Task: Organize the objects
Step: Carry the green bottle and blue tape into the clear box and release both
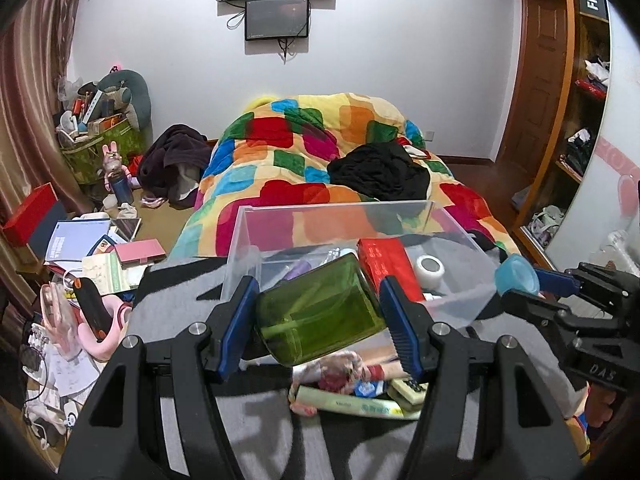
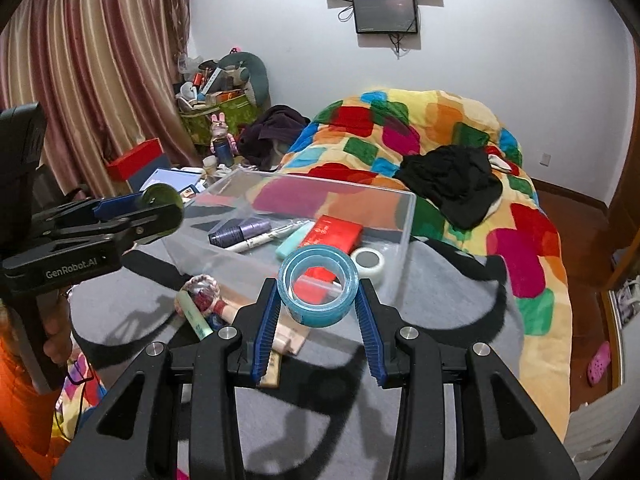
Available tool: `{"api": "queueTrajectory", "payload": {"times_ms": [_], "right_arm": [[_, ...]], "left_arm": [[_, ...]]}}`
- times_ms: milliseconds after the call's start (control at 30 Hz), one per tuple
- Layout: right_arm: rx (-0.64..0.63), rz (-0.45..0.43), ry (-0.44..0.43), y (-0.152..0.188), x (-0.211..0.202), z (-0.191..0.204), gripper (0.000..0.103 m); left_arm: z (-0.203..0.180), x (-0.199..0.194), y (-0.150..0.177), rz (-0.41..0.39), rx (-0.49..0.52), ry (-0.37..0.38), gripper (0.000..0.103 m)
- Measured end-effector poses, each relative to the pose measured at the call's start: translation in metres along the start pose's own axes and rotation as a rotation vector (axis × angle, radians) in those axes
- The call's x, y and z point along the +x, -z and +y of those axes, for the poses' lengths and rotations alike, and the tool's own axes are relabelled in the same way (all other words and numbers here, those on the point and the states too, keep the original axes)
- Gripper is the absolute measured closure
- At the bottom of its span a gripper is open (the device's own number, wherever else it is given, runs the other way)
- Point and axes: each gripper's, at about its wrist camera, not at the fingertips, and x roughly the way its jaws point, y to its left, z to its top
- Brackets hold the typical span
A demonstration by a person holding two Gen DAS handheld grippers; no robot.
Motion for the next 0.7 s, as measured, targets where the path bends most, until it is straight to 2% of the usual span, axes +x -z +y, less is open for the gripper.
{"api": "queueTrajectory", "payload": {"times_ms": [167, 367, 700], "right_arm": [[0.023, 0.032, -0.014, -0.011, 0.022, -0.001, 0.068], [0.060, 0.057, -0.006, -0.020, 0.048, -0.004, 0.068], [0.077, 0.113, 0.002, -0.021, 0.078, -0.003, 0.068]], "left_arm": [[0.002, 0.017, -0.008, 0.018, -0.009, 0.013, 0.041], [0.003, 0.037, -0.010, 0.033, -0.010, -0.018, 0.041], [0.007, 0.062, -0.012, 0.081, -0.026, 0.009, 0.043]]}}
